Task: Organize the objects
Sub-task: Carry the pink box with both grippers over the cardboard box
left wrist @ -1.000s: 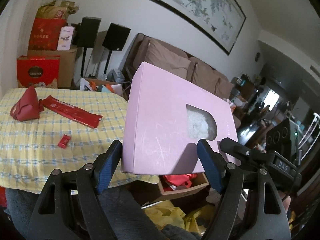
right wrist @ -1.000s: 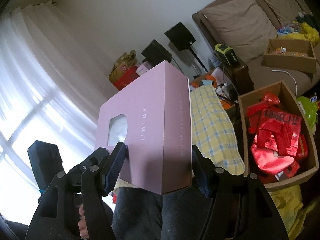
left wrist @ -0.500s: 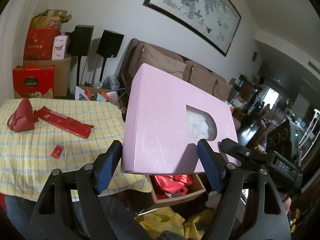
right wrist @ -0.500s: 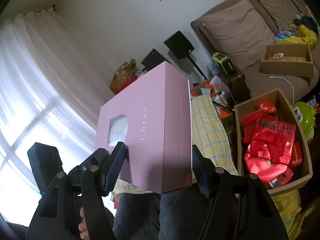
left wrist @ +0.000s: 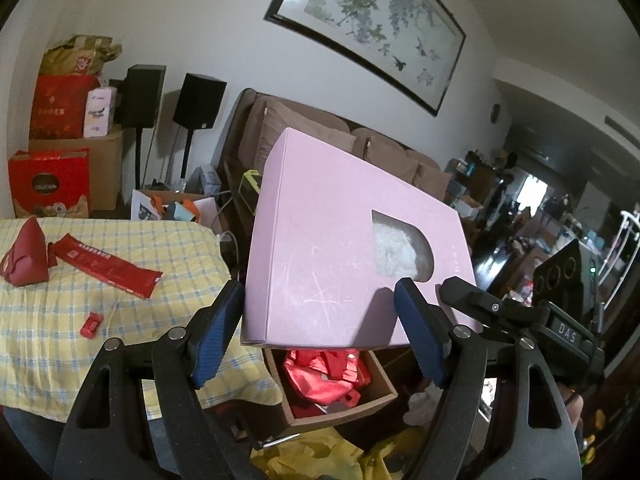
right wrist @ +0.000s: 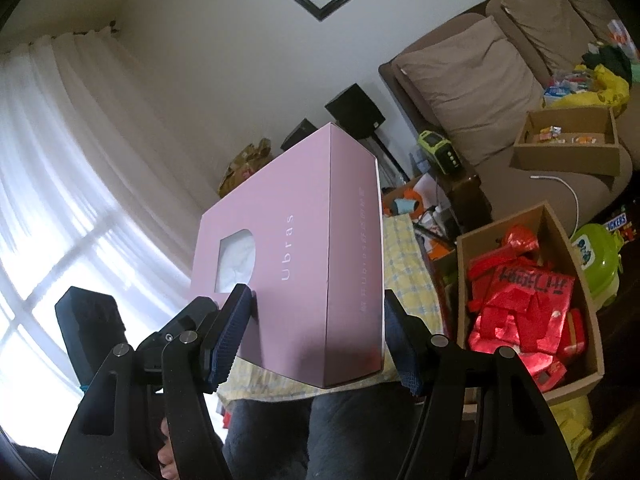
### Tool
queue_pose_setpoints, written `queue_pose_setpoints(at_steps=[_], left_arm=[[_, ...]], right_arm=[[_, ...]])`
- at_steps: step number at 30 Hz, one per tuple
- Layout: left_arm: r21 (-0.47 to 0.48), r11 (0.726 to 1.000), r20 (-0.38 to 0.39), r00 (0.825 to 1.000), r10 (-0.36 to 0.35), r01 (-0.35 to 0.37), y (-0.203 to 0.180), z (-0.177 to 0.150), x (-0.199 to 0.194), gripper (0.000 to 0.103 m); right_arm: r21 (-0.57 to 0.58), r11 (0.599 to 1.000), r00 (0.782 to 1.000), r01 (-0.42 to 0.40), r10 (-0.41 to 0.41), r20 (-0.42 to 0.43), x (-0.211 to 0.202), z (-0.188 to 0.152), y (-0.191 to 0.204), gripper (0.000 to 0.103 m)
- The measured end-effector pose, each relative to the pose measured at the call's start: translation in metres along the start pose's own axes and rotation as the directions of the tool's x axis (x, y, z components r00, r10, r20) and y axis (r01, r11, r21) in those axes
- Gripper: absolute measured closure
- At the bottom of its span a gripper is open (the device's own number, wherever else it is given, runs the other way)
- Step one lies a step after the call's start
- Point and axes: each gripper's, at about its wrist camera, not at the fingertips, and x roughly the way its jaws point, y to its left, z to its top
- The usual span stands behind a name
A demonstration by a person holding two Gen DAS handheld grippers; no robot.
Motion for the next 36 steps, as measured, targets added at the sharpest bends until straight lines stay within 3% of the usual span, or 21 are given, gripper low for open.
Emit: queue_pose_setpoints(at_steps=[20,29,36], left_arm=[[0.003,1.000,-0.006,1.000,-0.011,0.011,-0.006,0.003,0.008,0.028],[-0.046,0.997,-0.037,0.997,-0.071,0.069,0.006,-0.002,0.030,0.028],[-0.050,0.995,-0.034,0.995,-0.090,0.088,0.009,0.000,0.032,0.028]], right_arm=[[-0.011,1.000,1.000,0.018,-0.018,0.013,-0.006,0.004,-0.004,0.037],[-0.021,0.996,0.996,0.090,-0.090,0.022,-0.004,0.004,-0.008,0.036],[-0.028,0.994,0.994,0.102,-0.101,0.029,-0.004,0.005,-0.008,0.036]])
